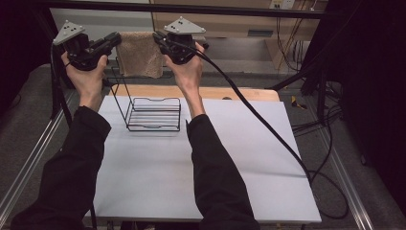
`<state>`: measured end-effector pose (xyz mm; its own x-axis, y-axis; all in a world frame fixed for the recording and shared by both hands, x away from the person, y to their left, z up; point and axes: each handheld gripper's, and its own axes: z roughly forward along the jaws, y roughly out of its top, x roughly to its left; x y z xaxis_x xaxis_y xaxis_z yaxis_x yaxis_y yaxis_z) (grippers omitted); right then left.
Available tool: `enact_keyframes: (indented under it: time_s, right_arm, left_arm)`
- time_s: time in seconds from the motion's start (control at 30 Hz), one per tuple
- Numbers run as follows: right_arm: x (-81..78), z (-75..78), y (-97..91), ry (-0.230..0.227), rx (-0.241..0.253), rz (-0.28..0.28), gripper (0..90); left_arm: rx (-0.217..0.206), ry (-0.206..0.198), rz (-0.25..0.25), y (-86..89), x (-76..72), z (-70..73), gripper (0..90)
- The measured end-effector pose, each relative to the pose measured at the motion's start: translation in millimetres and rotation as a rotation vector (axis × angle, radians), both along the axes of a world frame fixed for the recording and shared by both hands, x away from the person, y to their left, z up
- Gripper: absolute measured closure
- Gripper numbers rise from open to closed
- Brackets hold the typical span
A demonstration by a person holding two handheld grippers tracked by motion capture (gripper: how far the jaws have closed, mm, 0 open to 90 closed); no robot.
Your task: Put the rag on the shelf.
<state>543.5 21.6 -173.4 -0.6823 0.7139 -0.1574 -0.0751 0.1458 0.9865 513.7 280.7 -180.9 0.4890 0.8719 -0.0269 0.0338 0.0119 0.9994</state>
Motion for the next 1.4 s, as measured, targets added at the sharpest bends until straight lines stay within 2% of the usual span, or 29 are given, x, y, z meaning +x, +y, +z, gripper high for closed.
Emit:
enact_keyframes:
  time_s: [0.1,0.2,0.33,0.5,0.7,0.77,0.93,1.13,1.4]
  right_arm:
    - [2.0,-2.4,-0.7,0.0,-0.012,-0.004,85.5]
    - [2.2,-8.4,-1.1,0.011,-0.024,-0.003,85.6]
    - [0.6,-17.4,-0.4,0.025,-0.029,0.011,85.5]
    - [-3.9,-27.7,0.7,0.048,-0.051,0.023,85.5]
    - [-7.3,-39.4,1.7,0.078,-0.081,0.037,85.4]
    - [-10.1,-41.4,3.1,0.071,-0.094,0.038,85.4]
    - [-17.0,-40.8,4.8,0.052,-0.09,0.056,85.4]
    - [-25.4,-38.5,3.5,0.023,-0.091,0.063,85.4]
    - [-34.8,-42.9,0.2,0.036,-0.096,0.083,85.2]
  left_arm:
    - [-0.006,0.013,-0.003,-0.5,3.4,-5.4,85.5]
    - [0.005,0.024,-0.01,0.3,3.2,-11.6,85.5]
    - [0.002,0.031,-0.019,3.5,-0.3,-20.9,85.5]
    - [0.024,0.045,-0.027,6.0,-5.3,-32.6,85.5]
    - [0.029,0.057,-0.037,9.1,-10.5,-44.8,85.5]
    - [0.029,0.051,-0.039,11.0,-13.6,-47.2,85.4]
    - [0.004,0.037,-0.064,17.1,-21.5,-50.2,85.5]
    - [0.014,0.016,-0.078,18.0,-29.6,-46.8,85.4]
    - [0.025,0.036,-0.093,18.0,-34.4,-53.8,85.1]
